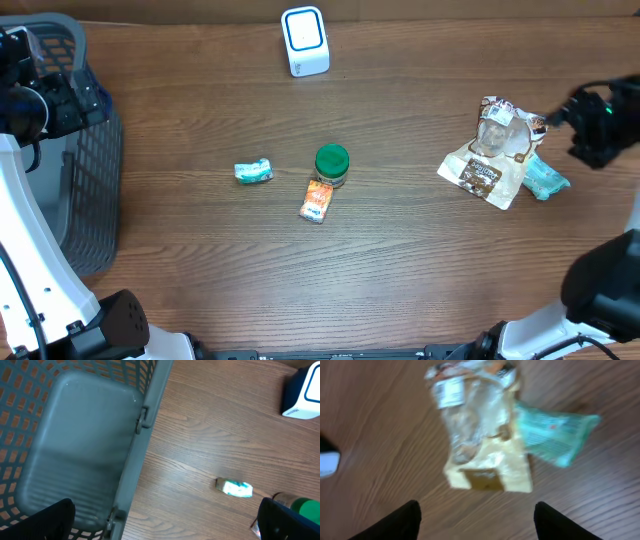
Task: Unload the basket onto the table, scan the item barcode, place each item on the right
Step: 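Reach the right gripper to the orange box and grasp it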
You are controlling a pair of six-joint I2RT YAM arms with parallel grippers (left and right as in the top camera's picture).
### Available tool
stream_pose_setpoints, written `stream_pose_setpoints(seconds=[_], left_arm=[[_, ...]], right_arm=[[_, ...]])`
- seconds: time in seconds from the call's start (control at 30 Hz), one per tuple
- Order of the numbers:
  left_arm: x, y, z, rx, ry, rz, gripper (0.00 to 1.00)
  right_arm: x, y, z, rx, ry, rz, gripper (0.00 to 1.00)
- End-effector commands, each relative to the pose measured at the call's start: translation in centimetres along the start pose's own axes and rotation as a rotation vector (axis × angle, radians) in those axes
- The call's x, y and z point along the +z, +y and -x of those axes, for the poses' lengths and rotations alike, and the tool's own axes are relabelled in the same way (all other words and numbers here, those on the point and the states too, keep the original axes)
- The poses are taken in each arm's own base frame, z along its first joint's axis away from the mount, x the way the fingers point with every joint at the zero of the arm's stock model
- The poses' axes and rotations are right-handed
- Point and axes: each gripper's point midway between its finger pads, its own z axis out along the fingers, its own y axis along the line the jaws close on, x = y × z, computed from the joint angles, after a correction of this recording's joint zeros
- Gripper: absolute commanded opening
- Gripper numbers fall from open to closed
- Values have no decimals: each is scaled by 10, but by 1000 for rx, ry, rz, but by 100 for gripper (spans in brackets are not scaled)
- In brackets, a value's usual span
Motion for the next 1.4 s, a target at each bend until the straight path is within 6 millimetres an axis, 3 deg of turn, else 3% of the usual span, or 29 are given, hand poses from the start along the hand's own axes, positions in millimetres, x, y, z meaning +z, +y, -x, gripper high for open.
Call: stream_pose_setpoints(seconds=[0.0,0.27,0.5,0.57,0.93,1.03,1.13,1.37], left_arm=[[1,-1,1,21,1,-4,100],[1,-1,1,21,1,-4,100],[1,-1,1,21,1,-4,100],[1,-1,1,21,1,-4,100],[1,-1,1,21,1,-4,100],[1,-1,1,20,1,-4,100],[1,-1,1,21,1,-4,100],[1,-1,1,20,1,-4,99]], right_arm=[[-6,49,-22,-143,23,47,75],[25,147,-118,-435,181,124,73],[56,195,-196,-519,254,146,67],[66,200,-217,-540,275,143,61],[115,182,-293,-533,335,24,60],[136,176,-311,-467,339,18,52],[155,175,-326,-383,331,34,44],[180,185,-342,-252,283,114,45]])
